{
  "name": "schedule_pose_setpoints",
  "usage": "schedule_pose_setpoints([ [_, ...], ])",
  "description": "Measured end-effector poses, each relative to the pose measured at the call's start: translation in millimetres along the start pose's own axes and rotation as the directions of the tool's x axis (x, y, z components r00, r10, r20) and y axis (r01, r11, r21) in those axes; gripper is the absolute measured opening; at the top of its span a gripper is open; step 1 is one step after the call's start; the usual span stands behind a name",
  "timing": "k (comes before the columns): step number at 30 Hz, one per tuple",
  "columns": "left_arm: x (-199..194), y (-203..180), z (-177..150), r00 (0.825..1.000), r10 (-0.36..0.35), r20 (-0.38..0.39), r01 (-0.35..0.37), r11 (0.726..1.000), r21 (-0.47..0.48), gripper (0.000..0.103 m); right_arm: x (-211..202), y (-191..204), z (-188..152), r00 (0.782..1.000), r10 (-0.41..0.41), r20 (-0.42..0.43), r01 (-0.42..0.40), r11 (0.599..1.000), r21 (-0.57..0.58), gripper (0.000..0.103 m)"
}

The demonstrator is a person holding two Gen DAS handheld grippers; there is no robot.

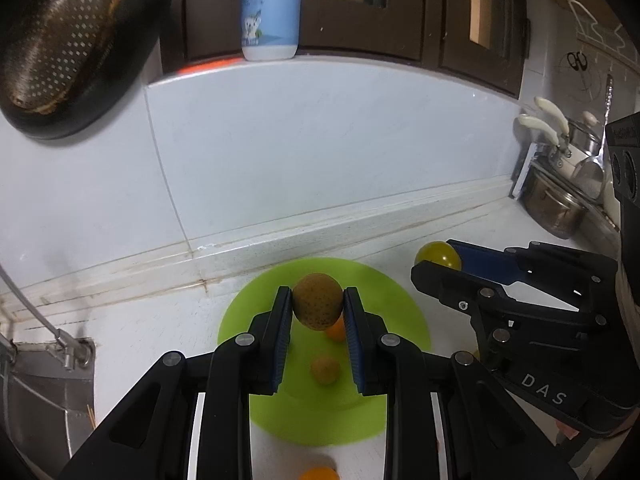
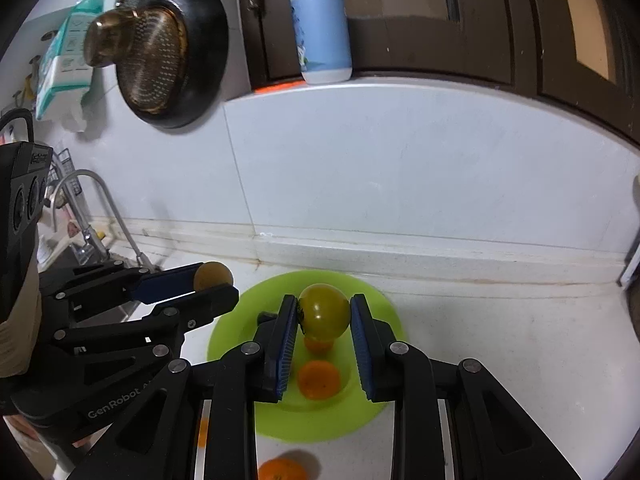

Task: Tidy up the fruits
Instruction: 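Carry both held fruits toward the green plate, then open the left tool over the plate while the right tool releases its yellow-green fruit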

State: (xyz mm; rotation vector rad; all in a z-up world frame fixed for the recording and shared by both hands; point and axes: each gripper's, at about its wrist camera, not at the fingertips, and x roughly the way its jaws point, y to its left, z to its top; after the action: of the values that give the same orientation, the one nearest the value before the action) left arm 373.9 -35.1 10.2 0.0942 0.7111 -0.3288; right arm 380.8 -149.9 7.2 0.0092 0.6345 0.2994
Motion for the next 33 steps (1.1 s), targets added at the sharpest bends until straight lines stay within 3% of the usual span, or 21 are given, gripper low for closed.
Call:
schedule_pose_setpoints([
  [20,97.5,24.9,2.9,0.989,-0.009,-0.145,0.005,1.0,-0.028,0.026,104.1,-20.4,1.1,0.989,-0.014,-0.15,0.02,0.999,0.036,0.028],
  [28,111.2,25.9,2.3,0.986,-0.012,-0.168,0.008,1.0,-0.024,0.027,120.3,-26.2,-6.4,0.983,-0.018,-0.182,0.027,0.998,0.048,0.028],
  [33,105.6,27.0,3.5,0.987,0.0,-0.158,-0.004,1.0,-0.026,0.033,118.1,-26.3,-5.5,0.983,-0.033,-0.179,0.041,0.998,0.04,0.031],
])
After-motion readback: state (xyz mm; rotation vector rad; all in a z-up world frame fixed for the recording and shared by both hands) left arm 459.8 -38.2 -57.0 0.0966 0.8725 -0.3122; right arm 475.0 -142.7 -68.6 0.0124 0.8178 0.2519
